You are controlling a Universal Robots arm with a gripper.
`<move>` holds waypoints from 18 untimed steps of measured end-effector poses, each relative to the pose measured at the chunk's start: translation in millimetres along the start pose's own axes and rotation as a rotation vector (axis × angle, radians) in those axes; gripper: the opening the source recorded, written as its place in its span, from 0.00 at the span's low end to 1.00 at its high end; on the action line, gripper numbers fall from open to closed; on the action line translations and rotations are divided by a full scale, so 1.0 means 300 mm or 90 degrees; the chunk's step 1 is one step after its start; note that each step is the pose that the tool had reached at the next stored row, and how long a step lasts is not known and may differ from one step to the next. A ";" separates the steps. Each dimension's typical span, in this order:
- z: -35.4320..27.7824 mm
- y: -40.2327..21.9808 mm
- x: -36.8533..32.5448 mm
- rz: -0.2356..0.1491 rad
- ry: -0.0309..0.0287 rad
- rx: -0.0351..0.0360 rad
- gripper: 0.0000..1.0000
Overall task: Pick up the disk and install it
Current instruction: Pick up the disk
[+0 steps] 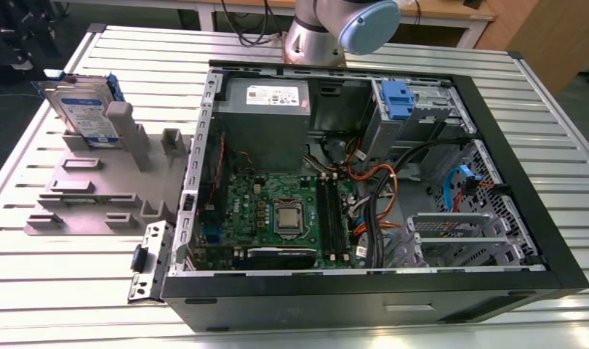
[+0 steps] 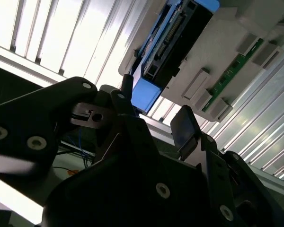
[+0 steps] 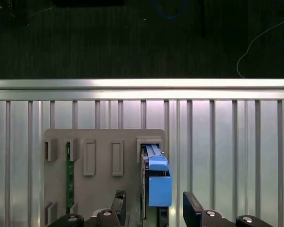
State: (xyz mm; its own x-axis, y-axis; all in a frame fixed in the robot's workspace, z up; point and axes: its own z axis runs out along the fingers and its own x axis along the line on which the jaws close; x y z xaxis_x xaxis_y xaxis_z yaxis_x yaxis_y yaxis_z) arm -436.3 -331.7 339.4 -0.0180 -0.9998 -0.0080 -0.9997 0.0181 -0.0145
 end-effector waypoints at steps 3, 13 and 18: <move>0.000 0.000 0.000 0.000 0.0000 0.0000 0.59; 0.005 -0.001 0.000 0.000 0.0001 -0.0107 0.59; 0.028 -0.001 0.000 0.001 0.0003 -0.0186 0.59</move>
State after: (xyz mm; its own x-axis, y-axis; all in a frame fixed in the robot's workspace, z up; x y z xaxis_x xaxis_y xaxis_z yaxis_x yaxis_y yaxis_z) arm -435.9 -331.7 331.0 -0.0191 -0.9998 -0.0075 -0.9997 0.0190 0.0148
